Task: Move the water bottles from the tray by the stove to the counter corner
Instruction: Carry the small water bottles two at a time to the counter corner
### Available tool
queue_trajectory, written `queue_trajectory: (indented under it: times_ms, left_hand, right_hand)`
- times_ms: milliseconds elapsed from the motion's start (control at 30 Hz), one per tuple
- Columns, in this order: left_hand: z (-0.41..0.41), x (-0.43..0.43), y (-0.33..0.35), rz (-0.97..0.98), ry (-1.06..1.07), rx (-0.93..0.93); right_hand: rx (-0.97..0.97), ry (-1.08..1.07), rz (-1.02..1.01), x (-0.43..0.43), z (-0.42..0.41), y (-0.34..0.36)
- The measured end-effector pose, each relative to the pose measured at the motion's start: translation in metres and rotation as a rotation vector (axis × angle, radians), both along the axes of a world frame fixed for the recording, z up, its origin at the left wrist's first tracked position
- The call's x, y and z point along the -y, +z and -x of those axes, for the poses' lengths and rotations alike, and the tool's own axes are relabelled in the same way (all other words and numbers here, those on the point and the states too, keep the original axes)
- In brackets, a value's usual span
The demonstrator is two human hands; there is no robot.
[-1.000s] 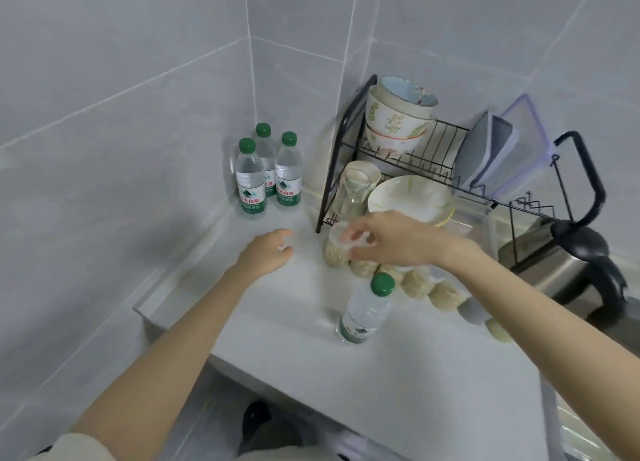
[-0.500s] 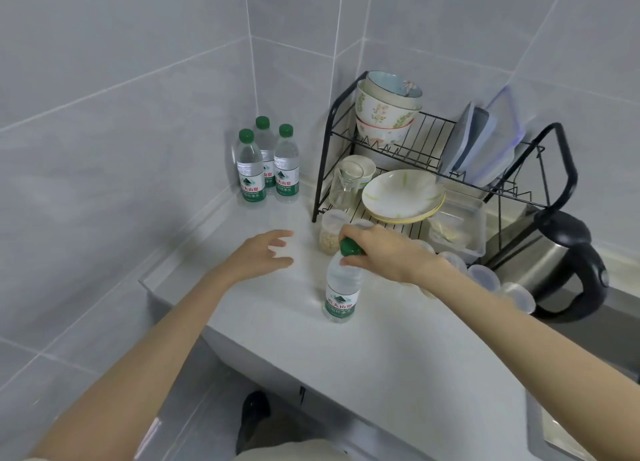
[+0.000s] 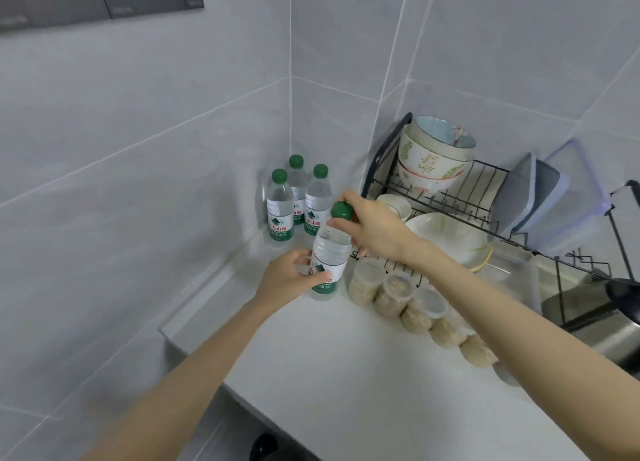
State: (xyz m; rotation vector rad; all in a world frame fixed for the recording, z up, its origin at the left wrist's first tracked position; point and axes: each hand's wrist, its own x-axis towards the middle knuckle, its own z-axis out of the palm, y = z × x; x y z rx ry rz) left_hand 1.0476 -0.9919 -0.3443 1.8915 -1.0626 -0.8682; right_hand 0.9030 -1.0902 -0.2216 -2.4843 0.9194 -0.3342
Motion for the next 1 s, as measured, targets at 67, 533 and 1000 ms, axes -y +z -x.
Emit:
queue_trajectory:
  times_ms: [67, 533, 1000]
  left_hand:
    - [-0.017, 0.014, -0.004, 0.033, 0.053, -0.046]
    - [-0.073, 0.103, -0.041, -0.098, 0.252, -0.733]
    - [-0.061, 0.106, -0.043, -0.081, 0.380, -0.942]
  right_hand:
    - [-0.004, -0.017, -0.022, 0.013, -0.021, -0.001]
    - [-0.081, -0.048, -0.078, 0.100, -0.123, -0.058]
    - [-0.008, -0.069, -0.178, 0.092, -0.106, -0.067]
